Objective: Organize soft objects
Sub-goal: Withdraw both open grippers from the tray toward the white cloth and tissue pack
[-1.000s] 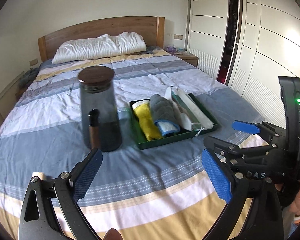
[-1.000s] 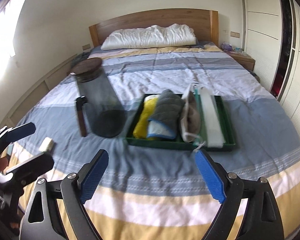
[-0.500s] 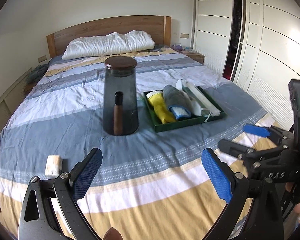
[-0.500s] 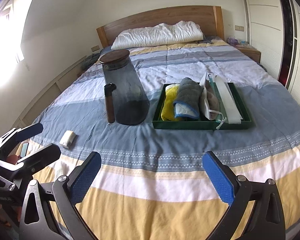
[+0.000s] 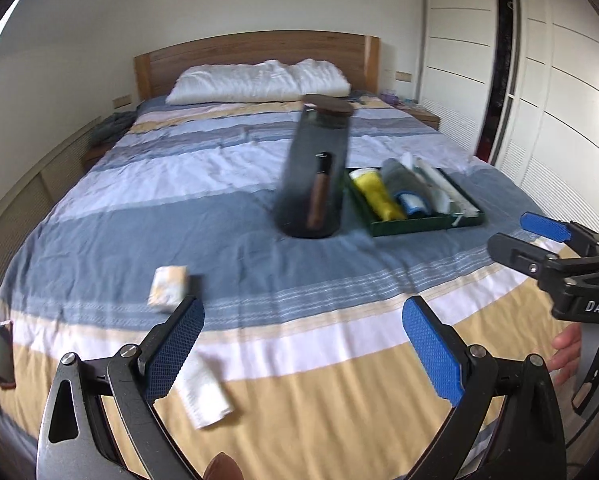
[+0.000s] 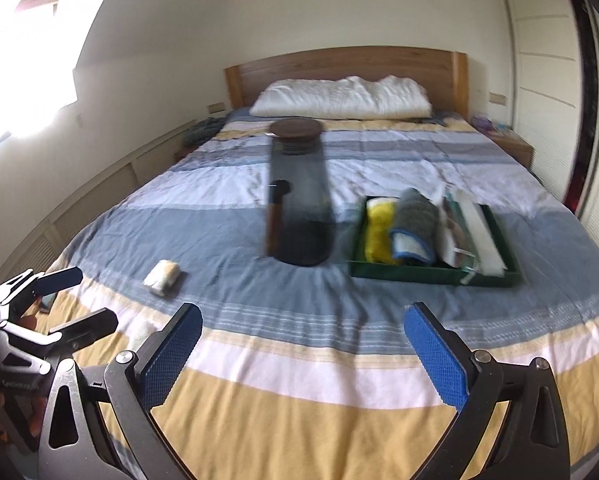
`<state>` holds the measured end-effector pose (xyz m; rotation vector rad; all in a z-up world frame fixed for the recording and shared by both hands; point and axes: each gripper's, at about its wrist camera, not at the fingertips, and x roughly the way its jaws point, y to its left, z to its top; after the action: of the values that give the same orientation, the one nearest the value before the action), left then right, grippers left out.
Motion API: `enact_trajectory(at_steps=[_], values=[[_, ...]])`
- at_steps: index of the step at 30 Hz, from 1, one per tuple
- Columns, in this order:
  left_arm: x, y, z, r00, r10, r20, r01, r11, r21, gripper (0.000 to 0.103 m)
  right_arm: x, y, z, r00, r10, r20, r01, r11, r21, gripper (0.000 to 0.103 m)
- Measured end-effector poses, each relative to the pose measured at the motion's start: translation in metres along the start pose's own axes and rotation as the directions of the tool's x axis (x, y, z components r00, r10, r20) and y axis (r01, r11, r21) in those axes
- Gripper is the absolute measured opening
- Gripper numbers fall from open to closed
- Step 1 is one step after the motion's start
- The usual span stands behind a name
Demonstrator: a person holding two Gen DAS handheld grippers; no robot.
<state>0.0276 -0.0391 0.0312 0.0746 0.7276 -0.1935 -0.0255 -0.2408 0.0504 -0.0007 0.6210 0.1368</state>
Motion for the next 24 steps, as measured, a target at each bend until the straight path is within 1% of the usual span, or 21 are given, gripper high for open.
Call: enact_trajectory(at_steps=[4, 6, 9, 10, 13, 18, 24], values=[[-0.013, 0.036, -0.016, 0.999, 0.052, 0.006, -0.052, 0.998, -0.041, 0.097, 0.005, 0.026, -0.006, 0.999, 0.052, 0.004, -0.052, 0.998, -0.038, 0.103], [-0.018, 0.054, -0.024, 0.996, 0.089, 0.006, -0.088, 0.995, -0.055, 0.097, 0.011, 0.038, -0.01, 0.998, 0.069, -0.013, -0.07, 0.996, -0.056, 0.103], [-0.023, 0.084, -0.036, 0.989, 0.146, -0.005, -0.146, 0.987, -0.065, 0.097, 0.022, 0.057, -0.015, 0.996, 0.086, -0.035, -0.089, 0.992, -0.089, 0.103], [-0.025, 0.097, -0.04, 0.985, 0.17, -0.013, -0.17, 0.982, -0.08, 0.097, 0.026, 0.061, -0.015, 0.995, 0.094, -0.04, -0.097, 0.991, -0.089, 0.103], [-0.027, 0.122, -0.05, 0.978, 0.208, -0.026, -0.209, 0.97, -0.121, 0.097, 0.039, 0.081, -0.02, 0.99, 0.126, -0.062, -0.131, 0.987, -0.094, 0.103], [-0.029, 0.152, -0.069, 0.972, 0.229, -0.045, -0.234, 0.956, -0.177, 0.097, 0.063, 0.114, -0.022, 0.984, 0.137, -0.111, -0.15, 0.982, -0.117, 0.103], [-0.026, 0.169, -0.09, 0.972, 0.224, -0.077, -0.235, 0.951, -0.201, 0.097, 0.091, 0.151, -0.025, 0.98, 0.122, -0.158, -0.142, 0.982, -0.127, 0.103]])
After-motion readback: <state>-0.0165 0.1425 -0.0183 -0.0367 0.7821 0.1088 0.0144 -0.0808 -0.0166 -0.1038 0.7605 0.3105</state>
